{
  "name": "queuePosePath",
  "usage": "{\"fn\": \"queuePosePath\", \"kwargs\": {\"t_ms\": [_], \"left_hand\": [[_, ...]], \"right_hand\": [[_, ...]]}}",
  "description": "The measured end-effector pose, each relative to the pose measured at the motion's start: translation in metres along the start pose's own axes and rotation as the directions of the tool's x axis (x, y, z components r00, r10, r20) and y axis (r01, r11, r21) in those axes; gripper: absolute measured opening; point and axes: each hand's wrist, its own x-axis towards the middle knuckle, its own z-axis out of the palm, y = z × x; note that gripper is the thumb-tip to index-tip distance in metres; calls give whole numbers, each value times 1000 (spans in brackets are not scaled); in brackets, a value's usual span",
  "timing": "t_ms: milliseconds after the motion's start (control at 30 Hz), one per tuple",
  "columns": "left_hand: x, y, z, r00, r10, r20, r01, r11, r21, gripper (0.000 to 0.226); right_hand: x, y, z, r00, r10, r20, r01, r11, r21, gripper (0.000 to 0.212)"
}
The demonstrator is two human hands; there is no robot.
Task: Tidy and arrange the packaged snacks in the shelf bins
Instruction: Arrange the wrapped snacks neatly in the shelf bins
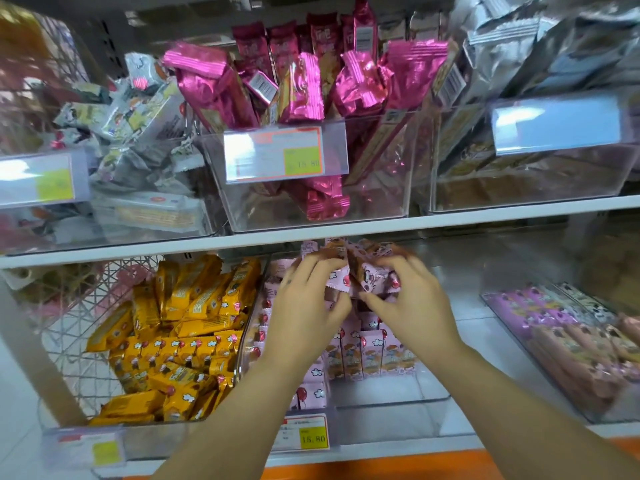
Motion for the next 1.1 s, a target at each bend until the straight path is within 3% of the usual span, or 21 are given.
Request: {"fn": "queuePosePath", "kwargs": {"t_ms": [133, 300, 433, 533, 633, 800, 867, 967, 1100], "left_hand": [[-10, 0, -17, 994, 13, -111, -24, 995, -99, 31], [-27, 3, -42, 980, -92, -174, 55, 977, -206, 21], [-41, 6, -65, 957, -255, -142, 201, 929, -311, 31], [-43, 7, -78, 950, -292, -107, 240, 907, -347, 39], [-45, 6, -87, 951, -308, -35, 257, 847, -465, 29], [-50, 8, -94, 933, -328, 149, 355, 774, -524, 21], [-52, 11, -94, 911, -351, 215, 410, 730, -547, 21], [-54, 12, -87, 896, -339, 286, 443, 731, -519, 17], [-54, 13, -77, 879, -308, 364, 450, 789, -419, 10]], "right_hand": [[1, -2, -2, 1000, -13, -16, 12, 997, -75, 38], [-1, -3, -4, 996, -19, -88, 15, 999, -42, 36], [-2, -9, -7, 991, -9, -137, 12, 1000, 22, 37], [-4, -14, -13, 989, -29, -142, 45, 992, 117, 34], [-13, -23, -22, 989, -21, -144, 51, 977, 206, 28], [-40, -43, -38, 982, -104, -159, 150, 938, 314, 37], [-49, -48, -47, 994, -11, -109, 58, 896, 441, 39], [-54, -47, -54, 979, 168, 115, -203, 751, 628, 31], [-52, -39, -56, 914, 211, 346, -398, 627, 670, 32]]}}
